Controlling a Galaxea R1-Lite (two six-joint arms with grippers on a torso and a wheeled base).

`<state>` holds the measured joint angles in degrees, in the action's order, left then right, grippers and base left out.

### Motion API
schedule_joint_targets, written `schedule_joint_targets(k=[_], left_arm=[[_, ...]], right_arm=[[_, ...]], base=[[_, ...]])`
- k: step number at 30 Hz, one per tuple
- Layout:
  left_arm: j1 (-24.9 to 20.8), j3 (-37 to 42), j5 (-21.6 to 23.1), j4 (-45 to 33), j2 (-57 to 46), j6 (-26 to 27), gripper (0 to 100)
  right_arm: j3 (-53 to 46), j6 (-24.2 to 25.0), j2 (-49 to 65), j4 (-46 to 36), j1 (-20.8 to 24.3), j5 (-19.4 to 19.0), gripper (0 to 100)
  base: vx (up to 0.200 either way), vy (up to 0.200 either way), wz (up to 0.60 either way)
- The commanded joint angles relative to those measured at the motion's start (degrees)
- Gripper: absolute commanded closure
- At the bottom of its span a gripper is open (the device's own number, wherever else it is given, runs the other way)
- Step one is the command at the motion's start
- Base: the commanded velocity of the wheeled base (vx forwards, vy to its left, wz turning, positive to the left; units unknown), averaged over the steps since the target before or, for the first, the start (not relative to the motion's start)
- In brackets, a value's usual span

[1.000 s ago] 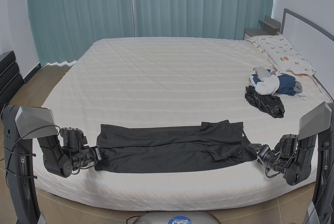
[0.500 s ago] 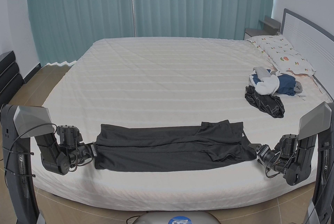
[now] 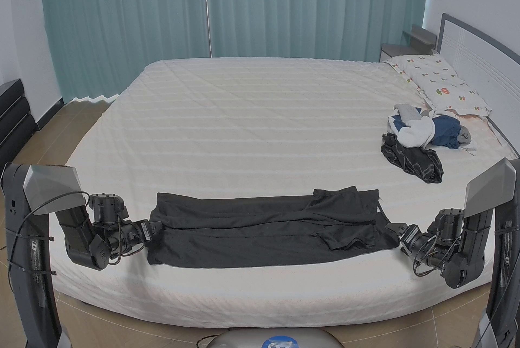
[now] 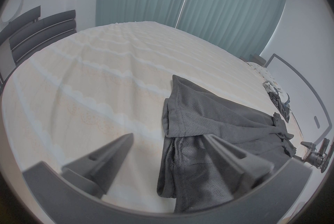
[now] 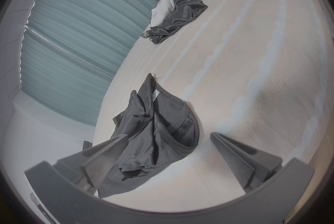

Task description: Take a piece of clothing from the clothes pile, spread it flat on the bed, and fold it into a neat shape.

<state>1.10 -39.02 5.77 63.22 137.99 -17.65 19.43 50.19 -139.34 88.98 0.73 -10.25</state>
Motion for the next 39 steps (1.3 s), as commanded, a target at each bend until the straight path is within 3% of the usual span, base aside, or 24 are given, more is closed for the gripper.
schedule_joint_targets(k=[1,8,15,30,39], left_arm=[[0.13,0.53,0.12,0.06,-0.26,-1.07,0],[-0.39,3.43,0.47,0.85,-2.81,-13.11,0],[-0.04,3.60,0.12,1.12,-6.59,-20.23,0],[0.31,3.16,-0.05,1.29,-6.15,-21.02,0],[-0.13,-6.68,-0.14,-0.47,-2.02,-20.23,0]], right_arm=[[-0.01,0.08,-0.06,0.67,-0.03,-0.03,0],[0.26,0.35,0.30,0.76,-0.73,-0.03,0],[1.66,0.35,1.61,0.67,-4.33,-0.29,0],[1.75,2.46,0.30,0.67,-3.81,-0.65,0],[1.75,2.19,-0.14,0.67,-3.28,-0.38,0]], base=[[0.000,0.000,0.00],[0.000,0.000,0.00],[0.086,0.000,0.00],[0.000,0.000,0.00],[0.000,0.000,0.00]])
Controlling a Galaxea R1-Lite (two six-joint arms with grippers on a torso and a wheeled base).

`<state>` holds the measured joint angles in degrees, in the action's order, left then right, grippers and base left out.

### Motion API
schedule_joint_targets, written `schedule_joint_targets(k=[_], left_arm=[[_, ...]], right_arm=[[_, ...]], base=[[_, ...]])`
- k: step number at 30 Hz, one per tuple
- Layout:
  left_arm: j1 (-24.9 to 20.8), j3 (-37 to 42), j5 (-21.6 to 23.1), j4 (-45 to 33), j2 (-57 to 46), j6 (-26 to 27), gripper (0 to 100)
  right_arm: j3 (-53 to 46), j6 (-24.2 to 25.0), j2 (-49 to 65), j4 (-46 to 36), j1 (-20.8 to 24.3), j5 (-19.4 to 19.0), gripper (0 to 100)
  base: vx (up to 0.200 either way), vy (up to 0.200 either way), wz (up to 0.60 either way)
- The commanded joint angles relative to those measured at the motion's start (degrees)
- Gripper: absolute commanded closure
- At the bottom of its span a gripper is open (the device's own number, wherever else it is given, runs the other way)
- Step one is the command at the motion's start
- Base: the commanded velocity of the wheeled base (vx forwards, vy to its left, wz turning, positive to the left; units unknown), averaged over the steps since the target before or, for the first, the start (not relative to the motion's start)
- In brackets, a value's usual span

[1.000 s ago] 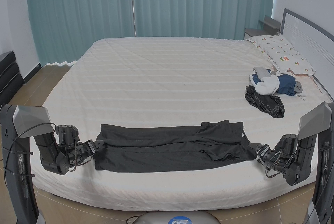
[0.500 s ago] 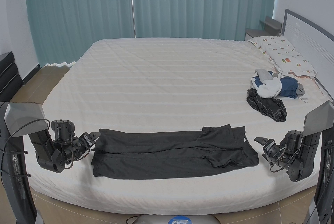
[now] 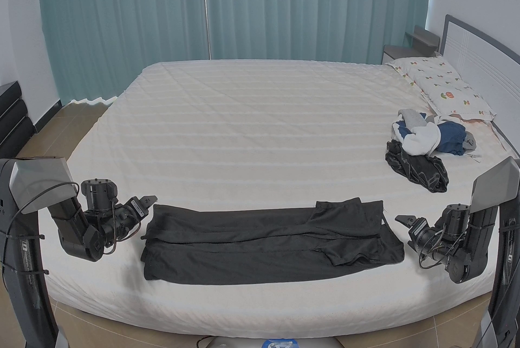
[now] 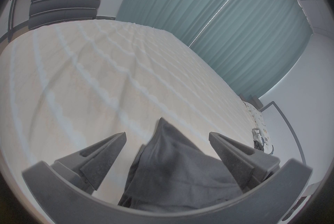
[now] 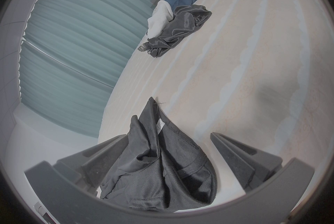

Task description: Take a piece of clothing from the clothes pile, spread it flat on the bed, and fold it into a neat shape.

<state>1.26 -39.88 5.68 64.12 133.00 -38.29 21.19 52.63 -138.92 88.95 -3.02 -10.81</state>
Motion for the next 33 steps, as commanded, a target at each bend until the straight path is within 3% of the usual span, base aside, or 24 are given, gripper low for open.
schedule_joint_targets(k=[1,5,10,18,19,28,33], left_arm=[[-0.46,-7.41,0.03,-2.95,3.76,0.50,0],[-0.82,-13.56,0.30,-7.17,7.19,1.73,0],[-1.70,-17.08,0.12,-6.64,11.58,3.22,0],[-1.78,-17.78,0.30,-6.29,12.37,4.72,0],[-1.78,-17.78,0.30,-6.29,12.37,4.72,100],[-1.70,-17.78,-0.41,-4.97,12.72,4.72,100],[-1.34,-17.69,-3.22,-3.48,12.81,4.19,100]], right_arm=[[-0.01,-0.33,-0.73,0.69,0.65,0.18,0],[-0.09,-0.42,-1.00,0.69,0.83,0.44,0],[-0.09,-0.51,-1.00,0.69,0.83,0.44,0],[-0.09,-0.51,-1.17,0.69,0.91,0.62,0],[-0.09,-0.51,-1.17,0.69,1.09,0.62,0],[-0.09,-0.51,-1.26,0.69,1.35,0.79,0],[-0.09,-0.51,-1.26,0.69,1.35,0.71,0]], base=[[0.000,0.000,0.00],[0.000,0.000,0.00],[0.000,0.000,0.00],[0.000,0.000,0.00],[0.000,0.000,0.00],[0.000,0.000,0.00],[0.000,0.000,0.00]])
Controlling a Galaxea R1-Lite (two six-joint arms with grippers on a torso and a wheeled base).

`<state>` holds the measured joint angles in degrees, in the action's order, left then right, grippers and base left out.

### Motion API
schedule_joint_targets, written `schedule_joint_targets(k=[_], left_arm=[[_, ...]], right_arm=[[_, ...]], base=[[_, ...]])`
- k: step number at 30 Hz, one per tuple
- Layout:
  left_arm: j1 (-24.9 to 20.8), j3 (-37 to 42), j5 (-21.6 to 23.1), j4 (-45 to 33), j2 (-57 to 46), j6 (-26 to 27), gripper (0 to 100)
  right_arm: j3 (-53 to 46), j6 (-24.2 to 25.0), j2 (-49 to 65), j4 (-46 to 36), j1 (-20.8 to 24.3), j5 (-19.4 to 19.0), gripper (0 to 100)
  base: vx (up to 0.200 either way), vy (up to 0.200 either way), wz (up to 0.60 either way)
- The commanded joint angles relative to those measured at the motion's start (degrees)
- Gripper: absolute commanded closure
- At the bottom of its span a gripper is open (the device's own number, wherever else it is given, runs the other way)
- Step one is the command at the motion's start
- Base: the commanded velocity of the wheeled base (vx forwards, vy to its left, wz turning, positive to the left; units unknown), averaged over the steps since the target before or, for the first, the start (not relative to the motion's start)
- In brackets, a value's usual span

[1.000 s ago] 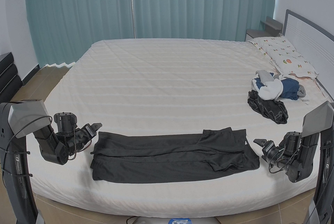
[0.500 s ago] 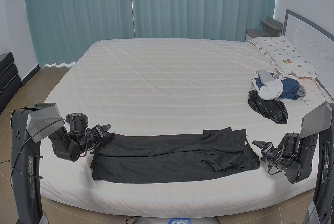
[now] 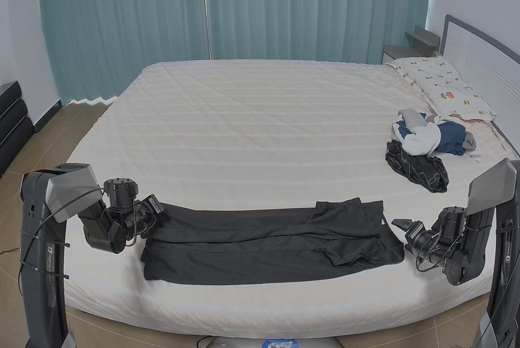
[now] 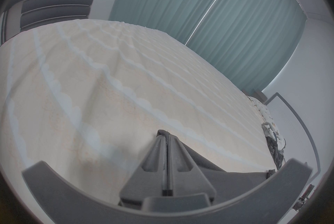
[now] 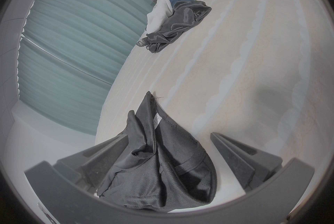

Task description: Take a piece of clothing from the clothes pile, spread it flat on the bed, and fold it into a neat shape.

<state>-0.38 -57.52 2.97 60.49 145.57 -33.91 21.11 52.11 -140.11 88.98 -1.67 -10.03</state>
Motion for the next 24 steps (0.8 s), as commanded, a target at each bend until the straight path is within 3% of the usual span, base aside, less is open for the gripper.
schedule_joint_targets(k=[1,6,7,18,24], left_arm=[[0.29,-0.05,-0.60,0.15,0.15,-0.19,100],[0.29,0.21,-0.60,0.15,0.07,-0.19,100],[0.29,0.12,-0.60,0.15,0.07,-0.28,0],[1.26,3.99,0.89,0.42,-3.89,-2.82,0],[2.22,15.68,14.16,4.11,-10.66,0.08,0]], right_arm=[[-0.02,0.00,-0.08,0.67,0.00,-0.07,0],[-0.02,0.00,-0.08,0.67,0.00,0.01,0],[-0.02,0.00,-0.08,0.67,0.00,-0.07,0],[-0.02,0.00,-0.08,0.67,0.00,-0.07,0],[-0.02,0.00,-0.08,0.67,0.00,-0.07,0]], base=[[0.000,0.000,0.00],[0.000,0.000,0.00],[0.000,0.000,0.00],[0.000,0.000,0.00],[0.000,0.000,0.00]])
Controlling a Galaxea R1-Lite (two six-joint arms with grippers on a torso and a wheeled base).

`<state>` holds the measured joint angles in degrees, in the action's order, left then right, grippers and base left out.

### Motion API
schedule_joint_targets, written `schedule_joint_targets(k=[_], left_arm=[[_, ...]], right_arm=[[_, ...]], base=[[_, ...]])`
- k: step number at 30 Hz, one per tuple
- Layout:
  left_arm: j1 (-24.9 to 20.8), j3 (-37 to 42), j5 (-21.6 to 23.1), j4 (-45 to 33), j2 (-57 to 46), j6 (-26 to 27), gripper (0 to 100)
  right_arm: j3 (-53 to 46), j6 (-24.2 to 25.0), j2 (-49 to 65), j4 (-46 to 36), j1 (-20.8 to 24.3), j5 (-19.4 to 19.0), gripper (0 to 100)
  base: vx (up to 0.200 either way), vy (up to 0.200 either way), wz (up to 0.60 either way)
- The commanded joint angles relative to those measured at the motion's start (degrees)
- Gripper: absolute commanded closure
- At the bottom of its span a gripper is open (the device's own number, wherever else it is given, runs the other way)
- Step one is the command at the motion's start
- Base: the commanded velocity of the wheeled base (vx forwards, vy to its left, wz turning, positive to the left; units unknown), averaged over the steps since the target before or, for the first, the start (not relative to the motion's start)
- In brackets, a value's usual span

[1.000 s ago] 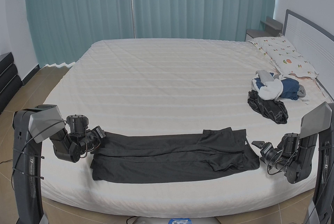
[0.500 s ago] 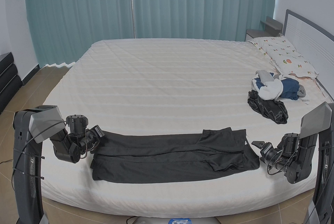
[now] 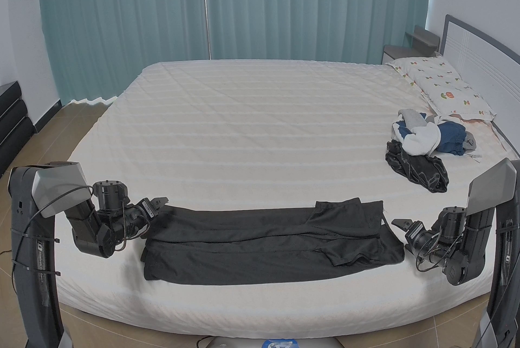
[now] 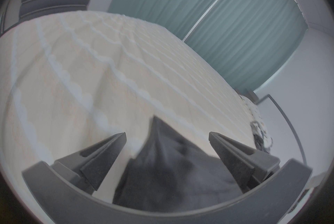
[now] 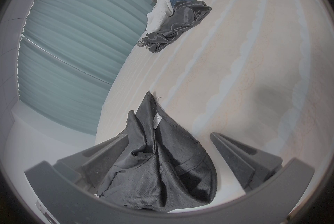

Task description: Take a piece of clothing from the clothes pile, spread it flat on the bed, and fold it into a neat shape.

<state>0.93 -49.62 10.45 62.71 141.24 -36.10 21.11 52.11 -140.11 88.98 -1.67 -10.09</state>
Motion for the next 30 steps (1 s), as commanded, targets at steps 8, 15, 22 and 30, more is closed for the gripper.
schedule_joint_targets(k=[8,15,22,30], left_arm=[[1.36,9.45,8.36,0.05,-6.24,8.76,0],[1.27,9.63,8.27,-5.23,-6.15,13.77,0],[1.01,10.33,8.10,-5.23,-4.75,17.90,0],[-0.31,9.89,6.87,-4.88,-2.55,20.80,0]], right_arm=[[-0.02,0.00,-0.08,0.67,0.00,-0.01,0],[-0.02,0.00,-0.08,0.67,0.00,-0.01,0],[-0.02,0.00,-0.08,0.67,0.00,-0.01,0],[-0.02,0.00,-0.08,0.67,0.00,-0.01,0]], base=[[0.000,0.000,0.00],[0.000,0.000,0.00],[0.000,0.000,0.00],[0.000,0.000,0.00]])
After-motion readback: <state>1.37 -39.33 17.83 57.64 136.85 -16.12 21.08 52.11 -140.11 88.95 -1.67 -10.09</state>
